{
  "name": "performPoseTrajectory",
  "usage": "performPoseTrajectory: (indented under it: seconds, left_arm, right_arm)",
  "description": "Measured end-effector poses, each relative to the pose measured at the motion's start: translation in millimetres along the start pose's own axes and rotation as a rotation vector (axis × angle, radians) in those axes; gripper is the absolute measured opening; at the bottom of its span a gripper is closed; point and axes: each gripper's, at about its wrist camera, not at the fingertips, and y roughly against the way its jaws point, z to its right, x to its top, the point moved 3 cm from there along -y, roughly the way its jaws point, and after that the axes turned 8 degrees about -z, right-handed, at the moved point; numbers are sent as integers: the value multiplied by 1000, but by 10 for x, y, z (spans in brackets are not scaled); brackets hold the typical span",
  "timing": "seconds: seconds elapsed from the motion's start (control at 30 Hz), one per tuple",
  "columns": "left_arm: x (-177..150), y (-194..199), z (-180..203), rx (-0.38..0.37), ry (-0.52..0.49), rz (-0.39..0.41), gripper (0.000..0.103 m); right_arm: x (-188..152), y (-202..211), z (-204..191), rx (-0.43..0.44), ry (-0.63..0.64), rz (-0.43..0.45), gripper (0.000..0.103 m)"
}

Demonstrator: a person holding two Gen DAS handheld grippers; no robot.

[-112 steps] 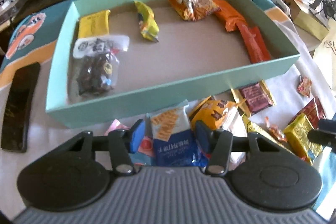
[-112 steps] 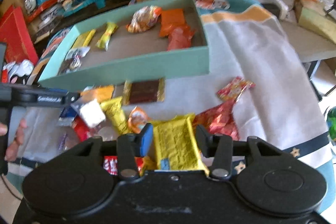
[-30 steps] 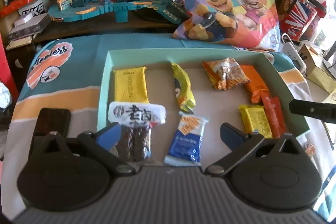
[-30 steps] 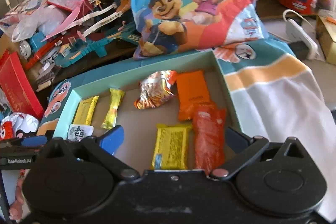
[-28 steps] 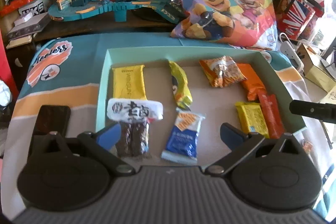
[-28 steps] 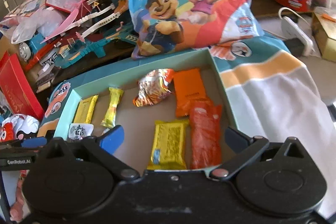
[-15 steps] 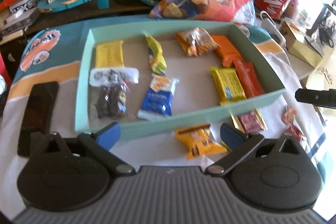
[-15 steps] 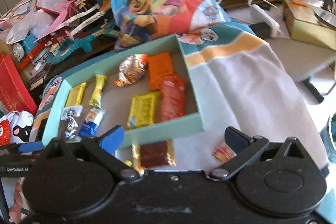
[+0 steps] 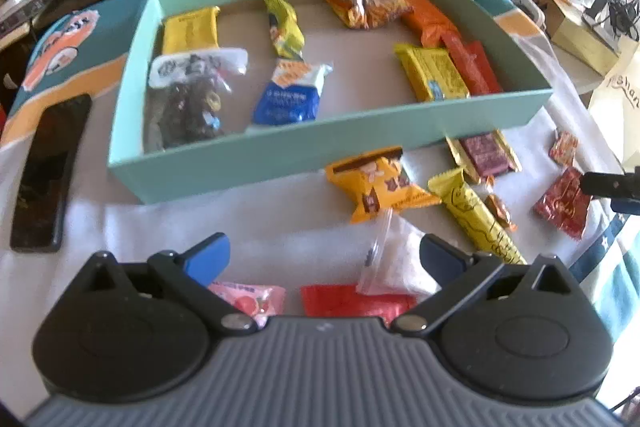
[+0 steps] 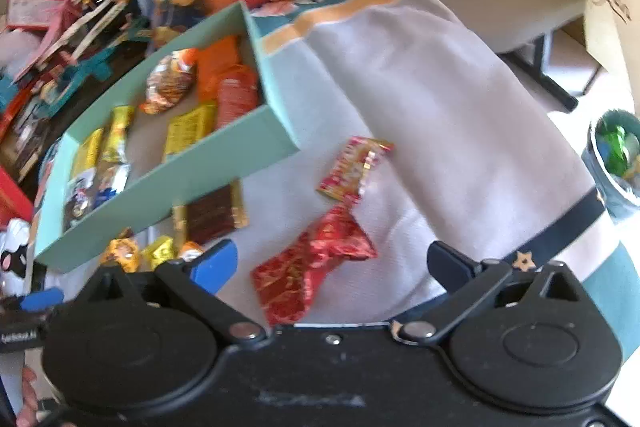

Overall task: Organize snacks
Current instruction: 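Grasp red candy wrapper with right tool while left grasps clear plastic packet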

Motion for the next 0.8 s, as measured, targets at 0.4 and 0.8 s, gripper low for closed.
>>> performPoseTrajectory:
  seconds: [0.4,0.8]
  left_arm:
    - [-30,-262,363,-35,-107,-42,83]
    - [-123,-63,484,-89,-154,-8,18]
  right_arm:
    - [-149,-199,-286,-43,109,58,16]
    - [-111,-96,-382,19,135,101,12]
